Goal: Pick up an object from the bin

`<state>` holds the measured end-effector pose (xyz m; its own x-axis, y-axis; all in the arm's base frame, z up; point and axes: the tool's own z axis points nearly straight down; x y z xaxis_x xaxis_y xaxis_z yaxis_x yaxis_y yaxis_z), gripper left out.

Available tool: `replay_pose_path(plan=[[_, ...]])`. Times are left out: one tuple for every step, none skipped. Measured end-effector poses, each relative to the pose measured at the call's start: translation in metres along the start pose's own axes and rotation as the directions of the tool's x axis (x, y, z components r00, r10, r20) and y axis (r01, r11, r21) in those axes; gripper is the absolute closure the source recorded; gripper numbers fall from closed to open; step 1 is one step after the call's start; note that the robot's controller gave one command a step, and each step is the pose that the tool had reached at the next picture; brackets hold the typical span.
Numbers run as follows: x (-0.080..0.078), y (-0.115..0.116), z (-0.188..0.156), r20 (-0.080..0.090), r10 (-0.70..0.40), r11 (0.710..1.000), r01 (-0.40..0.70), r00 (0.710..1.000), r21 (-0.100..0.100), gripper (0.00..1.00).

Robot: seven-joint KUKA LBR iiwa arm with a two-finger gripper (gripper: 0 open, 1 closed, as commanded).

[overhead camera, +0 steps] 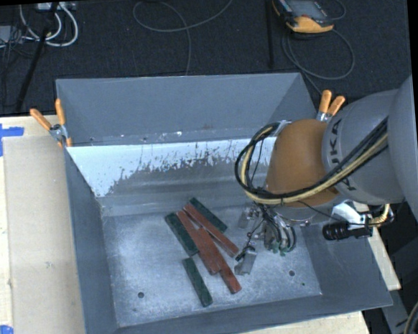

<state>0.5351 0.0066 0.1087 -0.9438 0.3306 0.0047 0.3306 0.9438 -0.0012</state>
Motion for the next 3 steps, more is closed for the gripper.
replay_pose_path(plan=[[0.015, 0.018, -0.002, 0.003, 0.315, 0.949, -0.315, 0.949, -0.002, 0.00], [0.022, 0.031, 0.028, 0.002, 0.164, 0.987, -0.164, 0.987, 0.000, 0.00], [0.011, 0.061, 0.034, 0.016, 0.442, 0.897, -0.441, 0.897, -0.010, 1.00]])
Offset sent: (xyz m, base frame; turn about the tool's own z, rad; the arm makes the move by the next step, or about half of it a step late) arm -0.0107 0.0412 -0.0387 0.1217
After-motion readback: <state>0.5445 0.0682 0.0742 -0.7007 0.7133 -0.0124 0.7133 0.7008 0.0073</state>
